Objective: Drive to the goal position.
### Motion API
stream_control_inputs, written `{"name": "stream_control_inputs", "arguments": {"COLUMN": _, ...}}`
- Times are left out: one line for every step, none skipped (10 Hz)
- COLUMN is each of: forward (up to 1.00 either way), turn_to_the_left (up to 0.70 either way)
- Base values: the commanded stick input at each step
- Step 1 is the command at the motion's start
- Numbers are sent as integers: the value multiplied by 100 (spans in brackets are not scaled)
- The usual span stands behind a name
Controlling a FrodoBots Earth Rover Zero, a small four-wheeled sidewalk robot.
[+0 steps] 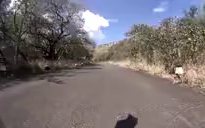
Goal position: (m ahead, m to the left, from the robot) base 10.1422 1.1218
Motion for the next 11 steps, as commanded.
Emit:
{"name": "stream_control_inputs", "arguments": {"forward": 50, "turn_to_the_left": 0}}
{"name": "stream_control_inputs", "arguments": {"forward": 50, "turn_to_the_left": 0}}
{"name": "stream_control_inputs", "arguments": {"forward": 50, "turn_to_the_left": 0}}
{"name": "stream_control_inputs", "arguments": {"forward": 50, "turn_to_the_left": 0}}
{"name": "stream_control_inputs", "arguments": {"forward": 50, "turn_to_the_left": 0}}
{"name": "stream_control_inputs", "arguments": {"forward": 50, "turn_to_the_left": 0}}
{"name": "stream_control_inputs", "arguments": {"forward": 50, "turn_to_the_left": 0}}
{"name": "stream_control_inputs", "arguments": {"forward": 50, "turn_to_the_left": 0}}
{"name": "stream_control_inputs", "arguments": {"forward": 50, "turn_to_the_left": 0}}
{"name": "stream_control_inputs", "arguments": {"forward": 50, "turn_to_the_left": 0}}
{"name": "stream_control_inputs", "arguments": {"forward": 50, "turn_to_the_left": 0}}
